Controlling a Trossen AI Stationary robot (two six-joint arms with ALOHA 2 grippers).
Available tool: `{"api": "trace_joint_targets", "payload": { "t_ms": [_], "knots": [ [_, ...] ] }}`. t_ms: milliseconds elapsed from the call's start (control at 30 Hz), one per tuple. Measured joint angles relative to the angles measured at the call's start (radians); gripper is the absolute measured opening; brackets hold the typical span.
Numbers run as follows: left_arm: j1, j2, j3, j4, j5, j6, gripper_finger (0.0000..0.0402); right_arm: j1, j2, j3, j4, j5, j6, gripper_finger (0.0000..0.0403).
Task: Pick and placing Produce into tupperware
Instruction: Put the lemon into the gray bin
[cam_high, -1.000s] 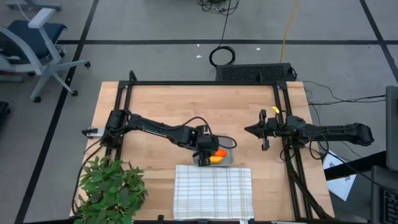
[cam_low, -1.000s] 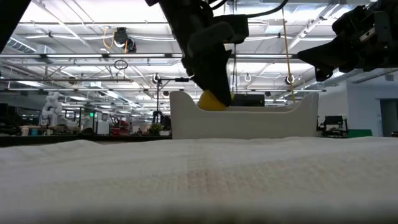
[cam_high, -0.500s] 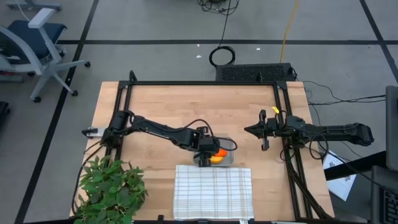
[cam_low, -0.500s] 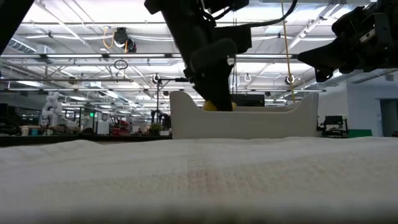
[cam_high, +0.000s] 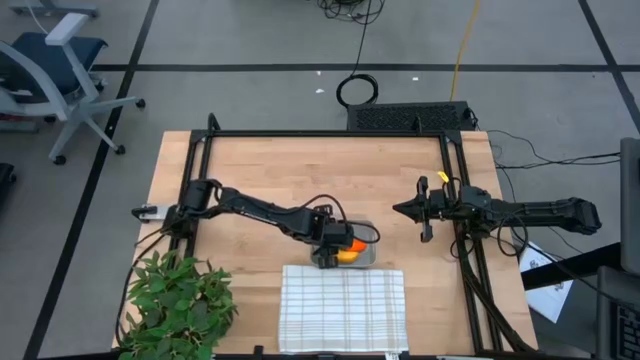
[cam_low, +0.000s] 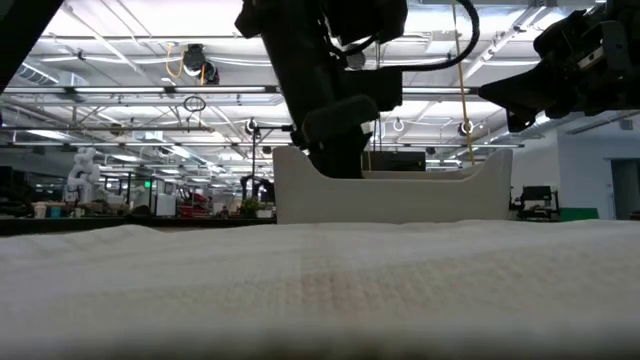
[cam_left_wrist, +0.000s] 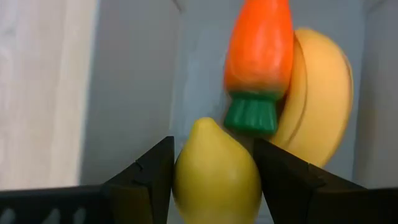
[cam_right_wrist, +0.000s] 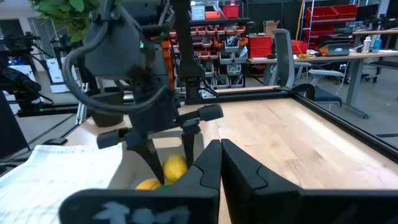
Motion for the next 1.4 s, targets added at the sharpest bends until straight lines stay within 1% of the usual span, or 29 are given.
{"api": "trace_joint_targets", "payload": {
  "t_ms": [100, 233, 533, 1100, 1233, 1333, 1400],
  "knots": [
    [0.009, 0.004, 0.001, -0.004, 0.000, 0.000, 0.0191, 0.000, 0.000, 0.000, 0.000, 0.000, 0.000, 0.0000],
    [0.021, 0.005, 0.000, -0.013, 0.040, -0.001, 0.0191, 0.000, 0.000, 0.000, 0.000, 0.000, 0.000, 0.0000],
    [0.038, 0.005, 0.000, -0.022, 0.073, 0.004, 0.0191, 0.000, 0.000, 0.000, 0.000, 0.000, 0.000, 0.0000],
    [0.040, 0.032, 0.001, -0.013, 0.074, 0.035, 0.0191, 0.000, 0.000, 0.000, 0.000, 0.000, 0.000, 0.0000],
    [0.036, 0.032, 0.001, -0.012, 0.076, 0.075, 0.0191, 0.000, 0.000, 0.000, 0.000, 0.000, 0.000, 0.0000],
    [0.030, 0.032, 0.001, -0.009, 0.079, 0.100, 0.0198, 0.000, 0.000, 0.000, 0.000, 0.000, 0.000, 0.0000],
    [0.025, 0.032, 0.001, 0.001, 0.082, 0.099, 0.0210, 0.000, 0.000, 0.000, 0.000, 0.000, 0.000, 0.0000]
  ]
}}
